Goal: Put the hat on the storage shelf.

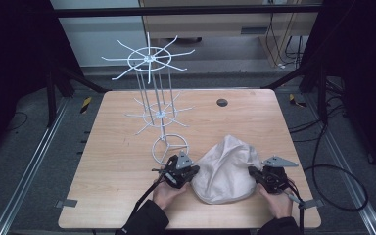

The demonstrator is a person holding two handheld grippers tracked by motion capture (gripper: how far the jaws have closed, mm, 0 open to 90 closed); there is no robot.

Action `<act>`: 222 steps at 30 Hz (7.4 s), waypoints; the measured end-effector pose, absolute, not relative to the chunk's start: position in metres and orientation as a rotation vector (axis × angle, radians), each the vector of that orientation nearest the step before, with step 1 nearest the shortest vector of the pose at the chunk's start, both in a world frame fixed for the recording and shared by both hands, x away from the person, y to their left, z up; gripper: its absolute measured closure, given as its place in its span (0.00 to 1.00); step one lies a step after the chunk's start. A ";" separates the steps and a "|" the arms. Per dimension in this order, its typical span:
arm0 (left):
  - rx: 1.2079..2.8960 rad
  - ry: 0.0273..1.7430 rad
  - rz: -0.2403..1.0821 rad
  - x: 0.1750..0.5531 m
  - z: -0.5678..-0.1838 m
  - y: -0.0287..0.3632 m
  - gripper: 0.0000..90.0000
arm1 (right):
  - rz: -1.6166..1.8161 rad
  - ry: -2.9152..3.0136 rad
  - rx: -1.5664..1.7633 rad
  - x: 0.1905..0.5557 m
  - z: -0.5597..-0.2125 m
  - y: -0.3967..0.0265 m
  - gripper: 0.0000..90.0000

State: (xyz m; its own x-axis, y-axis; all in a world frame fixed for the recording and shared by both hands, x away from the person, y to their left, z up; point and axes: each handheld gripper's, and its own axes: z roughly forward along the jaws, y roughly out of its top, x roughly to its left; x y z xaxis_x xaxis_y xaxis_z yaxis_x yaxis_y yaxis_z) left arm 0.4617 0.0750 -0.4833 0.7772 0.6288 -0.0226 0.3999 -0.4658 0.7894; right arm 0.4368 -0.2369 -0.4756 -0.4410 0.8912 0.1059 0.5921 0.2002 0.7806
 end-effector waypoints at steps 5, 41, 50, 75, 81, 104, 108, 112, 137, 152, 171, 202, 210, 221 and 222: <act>2.110 0.739 0.319 0.451 -0.484 0.068 1.00 | 1.093 2.091 1.389 0.455 -0.477 -0.237 1.00; 2.093 0.606 0.312 0.422 -0.455 0.044 0.90 | 1.153 2.001 1.389 0.492 -0.465 -0.248 0.98; 2.080 0.680 0.443 0.417 -0.426 0.102 0.69 | 1.162 1.953 1.422 0.467 -0.441 -0.261 0.86; 1.923 1.075 0.642 0.421 -0.441 0.272 0.48 | 1.065 2.081 1.382 0.436 -0.386 -0.231 0.56; 1.899 1.170 0.684 0.427 -0.456 0.302 0.43 | 1.034 2.139 1.366 0.432 -0.375 -0.207 0.52; 1.888 1.252 0.749 0.432 -0.467 0.320 0.38 | 0.898 2.197 1.461 0.460 -0.389 -0.171 0.54; 1.891 1.256 0.754 0.434 -0.467 0.319 0.38 | 0.885 2.211 1.454 0.466 -0.394 -0.167 0.54; 1.898 1.255 0.748 0.435 -0.469 0.318 0.38 | 0.841 2.219 1.469 0.476 -0.403 -0.164 0.58; 1.896 1.272 0.723 0.438 -0.472 0.320 0.39 | 0.808 2.209 1.468 0.486 -0.422 -0.154 0.97; 1.892 1.271 0.726 0.437 -0.471 0.321 0.39 | 0.900 2.138 1.395 0.470 -0.402 -0.173 0.98; 1.893 1.271 0.727 0.437 -0.471 0.321 0.39 | 1.153 1.963 1.193 0.446 -0.369 -0.201 0.98; 1.853 1.284 0.715 0.438 -0.472 0.325 0.37 | 1.469 1.687 0.916 0.411 -0.303 -0.196 0.98; 1.860 1.283 0.716 0.438 -0.472 0.324 0.37 | 1.523 1.635 0.859 0.409 -0.288 -0.189 0.98; 1.867 1.282 0.714 0.438 -0.473 0.324 0.37 | 1.603 1.526 0.772 0.402 -0.266 -0.185 0.98; 1.867 1.282 0.714 0.438 -0.473 0.324 0.37 | 1.603 1.526 0.772 0.402 -0.266 -0.185 0.98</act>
